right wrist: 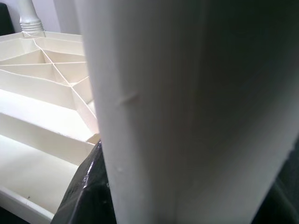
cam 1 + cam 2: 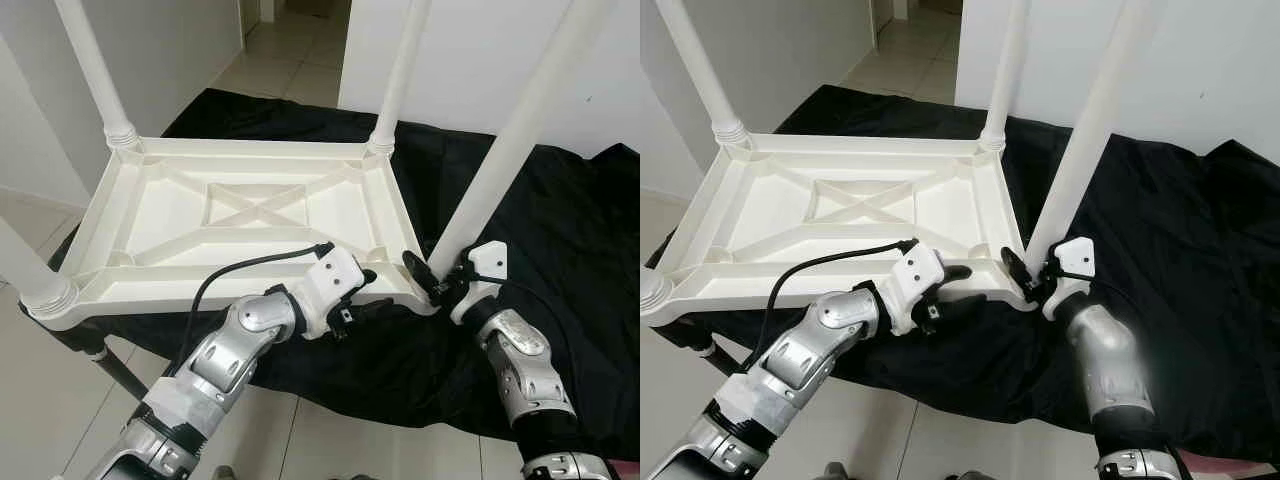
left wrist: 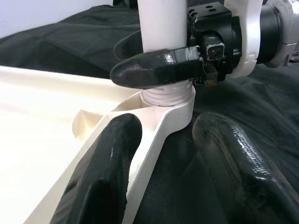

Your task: Building children table

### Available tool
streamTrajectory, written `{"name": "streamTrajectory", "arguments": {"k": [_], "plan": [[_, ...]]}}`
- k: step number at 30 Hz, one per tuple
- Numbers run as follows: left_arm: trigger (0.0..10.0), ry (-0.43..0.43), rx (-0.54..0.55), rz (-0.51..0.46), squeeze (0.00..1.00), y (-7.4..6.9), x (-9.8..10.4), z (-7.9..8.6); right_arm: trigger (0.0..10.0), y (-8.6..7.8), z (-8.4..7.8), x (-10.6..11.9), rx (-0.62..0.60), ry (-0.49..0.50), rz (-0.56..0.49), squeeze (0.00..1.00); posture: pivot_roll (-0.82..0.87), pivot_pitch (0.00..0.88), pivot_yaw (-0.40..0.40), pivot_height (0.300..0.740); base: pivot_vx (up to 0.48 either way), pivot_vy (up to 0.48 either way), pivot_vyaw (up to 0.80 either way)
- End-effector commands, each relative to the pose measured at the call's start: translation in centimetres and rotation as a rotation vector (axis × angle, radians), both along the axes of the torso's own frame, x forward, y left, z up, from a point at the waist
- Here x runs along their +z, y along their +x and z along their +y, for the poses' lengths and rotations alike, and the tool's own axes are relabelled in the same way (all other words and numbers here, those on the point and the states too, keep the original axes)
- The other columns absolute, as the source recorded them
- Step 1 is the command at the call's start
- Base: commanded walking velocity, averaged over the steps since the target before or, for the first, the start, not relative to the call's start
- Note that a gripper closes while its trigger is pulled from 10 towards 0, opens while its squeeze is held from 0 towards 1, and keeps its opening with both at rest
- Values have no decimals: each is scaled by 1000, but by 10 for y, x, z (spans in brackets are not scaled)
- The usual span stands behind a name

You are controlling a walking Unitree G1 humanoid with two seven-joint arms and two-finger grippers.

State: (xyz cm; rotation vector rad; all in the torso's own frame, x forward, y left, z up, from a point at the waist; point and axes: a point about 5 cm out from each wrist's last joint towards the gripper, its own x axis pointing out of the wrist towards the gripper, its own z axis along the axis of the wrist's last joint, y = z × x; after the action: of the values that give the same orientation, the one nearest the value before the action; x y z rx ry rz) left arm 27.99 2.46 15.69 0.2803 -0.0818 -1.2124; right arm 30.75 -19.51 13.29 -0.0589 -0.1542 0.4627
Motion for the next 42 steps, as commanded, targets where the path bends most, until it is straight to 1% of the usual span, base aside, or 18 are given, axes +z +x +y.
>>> {"name": "streamTrajectory", "arguments": {"k": [1,2,6,9,10,15,17,18,19,22,24,26,29,31,33,36,39,42], "plan": [[10000,8,-4,-11,0,-1,-1,-4,0,-1,1,-4,-3,14,17,0,-3,62,-46,740,0,0,0],[10000,-6,4,-2,0,-2,-2,-5,10000,-1,2,-6,-10,24,20,0,-8,58,-47,740,0,0,0],[10000,-8,6,-3,0,-2,-2,-5,10000,0,3,-6,-25,33,19,0,-9,58,-48,740,0,0,0],[10000,-2,23,6,0,0,-5,-6,10000,0,1,-11,-126,35,50,0,-11,64,-46,740,0,0,0],[10000,-16,7,35,0,-1,-4,-6,10000,0,1,-12,-155,40,64,0,-13,73,-40,740,0,0,0],[10000,-26,-6,54,0,-2,-4,-7,10000,0,1,-13,-170,44,72,0,-13,73,-40,740,0,0,0],[10000,-31,-38,75,0,-5,-5,-6,10000,-5,7,-13,-241,62,78,0,-18,85,-31,740,0,0,0],[10000,-31,-38,75,0,-5,-5,-6,10000,-5,7,-13,-241,62,78,0,-18,85,-31,740,0,0,0],[10000,-32,-47,79,0,-6,-5,-6,10000,-8,8,-14,-282,73,80,0,-20,85,-31,740,0,0,0],[10000,-32,-53,82,0,-7,-5,-6,10000,-10,9,-14,-321,78,80,0,-22,85,-31,740,0,0,0],[10000,-30,-56,83,0,-8,-7,-7,10000,-15,12,-18,-430,106,101,0,-27,87,-33,740,0,0,0],[10000,-31,-57,83,0,-7,-8,-7,10000,-23,20,-23,-516,154,128,0,-39,91,-34,740,0,0,0],[10000,-31,-58,84,0,-6,-7,-7,10000,-28,26,-25,-563,183,140,0,-43,94,-34,740,0,0,0],[10000,-30,-60,85,0,-5,-8,-8,10000,-31,31,-26,-648,207,150,0,-45,95,-33,740,0,0,0],[10000,-30,-60,85,0,-5,-8,-8,10000,-32,31,-27,-668,212,153,0,-45,95,-33,740,0,0,0],[10000,-32,-61,85,0,-5,-7,-9,10000,-35,35,-25,-775,227,148,0,-42,92,-42,740,0,0,0],[10000,-35,-57,84,0,-4,-6,-8,10000,-34,41,-23,-781,241,162,0,-42,91,-42,740,0,0,0],[10000,-36,-56,84,0,-4,-6,-8,10000,-34,43,-21,-776,239,162,0,-42,91,-42,740,0,0,0]]}}
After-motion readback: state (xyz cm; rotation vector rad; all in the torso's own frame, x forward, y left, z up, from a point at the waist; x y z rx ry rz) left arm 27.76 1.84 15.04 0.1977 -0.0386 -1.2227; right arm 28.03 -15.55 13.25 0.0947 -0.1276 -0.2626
